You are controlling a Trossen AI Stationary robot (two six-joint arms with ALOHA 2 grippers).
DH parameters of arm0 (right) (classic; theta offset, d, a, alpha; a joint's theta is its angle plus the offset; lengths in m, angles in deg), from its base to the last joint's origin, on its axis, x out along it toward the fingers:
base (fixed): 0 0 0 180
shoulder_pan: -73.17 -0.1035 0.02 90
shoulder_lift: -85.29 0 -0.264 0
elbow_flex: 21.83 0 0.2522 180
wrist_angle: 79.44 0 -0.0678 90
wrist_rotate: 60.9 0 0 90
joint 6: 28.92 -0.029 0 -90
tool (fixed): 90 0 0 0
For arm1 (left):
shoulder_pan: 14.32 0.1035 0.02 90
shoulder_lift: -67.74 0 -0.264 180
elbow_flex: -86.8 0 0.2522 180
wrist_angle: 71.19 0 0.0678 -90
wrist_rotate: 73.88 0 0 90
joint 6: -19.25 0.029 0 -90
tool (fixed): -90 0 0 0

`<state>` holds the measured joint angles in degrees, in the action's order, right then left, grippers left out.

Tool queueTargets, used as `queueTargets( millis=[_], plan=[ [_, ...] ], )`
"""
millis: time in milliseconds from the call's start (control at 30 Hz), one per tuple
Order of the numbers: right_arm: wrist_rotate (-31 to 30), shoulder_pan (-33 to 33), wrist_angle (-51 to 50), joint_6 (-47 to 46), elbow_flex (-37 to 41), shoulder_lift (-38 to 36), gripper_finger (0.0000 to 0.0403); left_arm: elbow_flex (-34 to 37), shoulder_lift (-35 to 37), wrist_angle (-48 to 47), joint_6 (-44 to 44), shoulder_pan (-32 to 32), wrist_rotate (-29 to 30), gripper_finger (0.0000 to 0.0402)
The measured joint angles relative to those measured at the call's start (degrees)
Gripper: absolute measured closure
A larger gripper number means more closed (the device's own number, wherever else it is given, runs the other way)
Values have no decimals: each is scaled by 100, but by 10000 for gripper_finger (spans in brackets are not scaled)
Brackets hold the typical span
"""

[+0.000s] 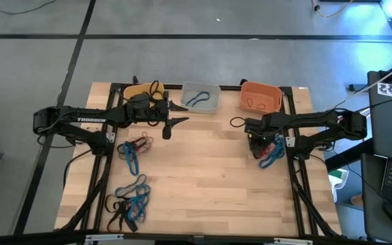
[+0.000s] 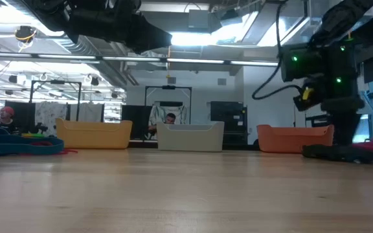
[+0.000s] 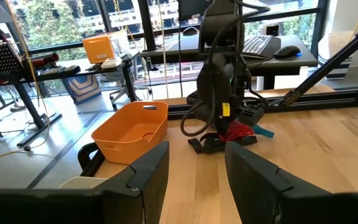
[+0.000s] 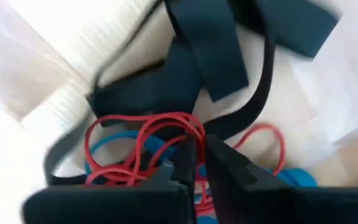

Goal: Sort rubber bands into baskets
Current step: Put the red rubber band into the orange bin

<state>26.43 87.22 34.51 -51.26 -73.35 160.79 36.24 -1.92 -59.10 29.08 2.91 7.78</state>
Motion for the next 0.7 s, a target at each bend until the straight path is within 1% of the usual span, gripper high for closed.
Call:
queueTargets(
  millis=[100,267,467,567,700],
  plan=[
    [-122,-27,-88,41,-238,0,397,-2,1,0,0,1,0,247],
    [-255,-27,-285,161,-537,0,396,-1,1,0,0,-1,0,247],
    [-840,-27,-696,185,-999,-2,398,-2,-1,0,0,1,0,247],
    [-1114,-22,-989,311,-1444,-2,400,1,0,0,0,-2,0,247],
    [-1726,-16,-1248,427,-2097,-4,400,-2,-1,0,0,-2,0,247]
  ],
)
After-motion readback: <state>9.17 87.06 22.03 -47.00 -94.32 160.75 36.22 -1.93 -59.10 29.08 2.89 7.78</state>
